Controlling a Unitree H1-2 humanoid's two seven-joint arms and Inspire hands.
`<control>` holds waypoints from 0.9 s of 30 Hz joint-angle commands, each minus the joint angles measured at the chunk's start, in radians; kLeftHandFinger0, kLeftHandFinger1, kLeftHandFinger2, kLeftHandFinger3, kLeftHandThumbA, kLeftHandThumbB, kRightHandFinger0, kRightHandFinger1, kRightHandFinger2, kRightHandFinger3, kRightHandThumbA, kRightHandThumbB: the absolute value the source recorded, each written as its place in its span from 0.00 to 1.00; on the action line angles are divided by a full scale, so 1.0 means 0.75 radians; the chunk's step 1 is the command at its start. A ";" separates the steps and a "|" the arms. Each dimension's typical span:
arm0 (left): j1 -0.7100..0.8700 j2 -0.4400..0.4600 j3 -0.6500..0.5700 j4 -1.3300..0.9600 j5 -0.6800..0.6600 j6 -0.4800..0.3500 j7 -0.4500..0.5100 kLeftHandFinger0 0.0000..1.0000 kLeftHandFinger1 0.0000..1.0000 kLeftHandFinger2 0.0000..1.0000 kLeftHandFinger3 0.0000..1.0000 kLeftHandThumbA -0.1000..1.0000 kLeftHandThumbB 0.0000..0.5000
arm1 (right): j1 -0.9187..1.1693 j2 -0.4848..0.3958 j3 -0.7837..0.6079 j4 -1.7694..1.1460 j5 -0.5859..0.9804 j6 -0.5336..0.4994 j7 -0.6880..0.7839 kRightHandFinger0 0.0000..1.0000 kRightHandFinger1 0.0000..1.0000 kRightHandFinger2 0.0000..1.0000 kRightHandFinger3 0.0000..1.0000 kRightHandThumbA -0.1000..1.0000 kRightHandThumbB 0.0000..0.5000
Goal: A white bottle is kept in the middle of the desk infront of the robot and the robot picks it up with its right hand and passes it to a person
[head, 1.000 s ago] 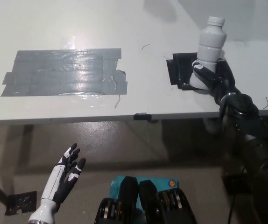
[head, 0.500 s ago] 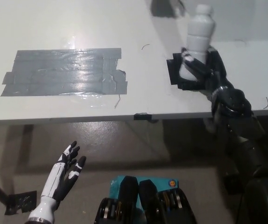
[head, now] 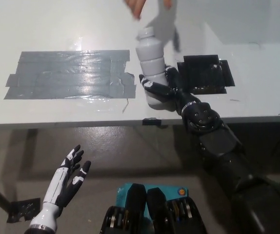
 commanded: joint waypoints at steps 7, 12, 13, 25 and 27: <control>-0.032 0.028 0.004 -0.051 0.003 0.009 -0.008 1.00 1.00 1.00 1.00 0.81 0.10 | -0.181 0.007 0.010 0.076 -0.035 -0.016 -0.056 0.10 0.53 0.79 0.74 0.00 0.40; -0.038 0.033 0.001 -0.049 0.014 0.015 -0.006 1.00 1.00 1.00 1.00 0.81 0.10 | -0.195 0.006 0.000 0.055 -0.031 -0.010 -0.058 0.11 0.54 0.82 0.78 0.00 0.37; -0.038 0.036 -0.001 -0.051 0.020 0.018 -0.006 1.00 1.00 1.00 1.00 0.81 0.10 | -0.198 0.006 -0.001 0.049 -0.030 -0.008 -0.058 0.11 0.54 0.83 0.79 0.00 0.36; -0.042 0.035 -0.005 -0.066 0.030 0.054 -0.004 1.00 1.00 1.00 1.00 0.76 0.20 | -0.197 0.009 -0.012 -0.032 0.009 -0.022 0.073 1.00 1.00 1.00 1.00 0.54 0.97; -0.040 0.033 -0.001 -0.071 0.023 0.058 -0.004 1.00 1.00 1.00 1.00 0.70 0.19 | -0.186 0.004 -0.008 -0.024 0.022 -0.059 0.158 1.00 1.00 1.00 1.00 0.66 1.00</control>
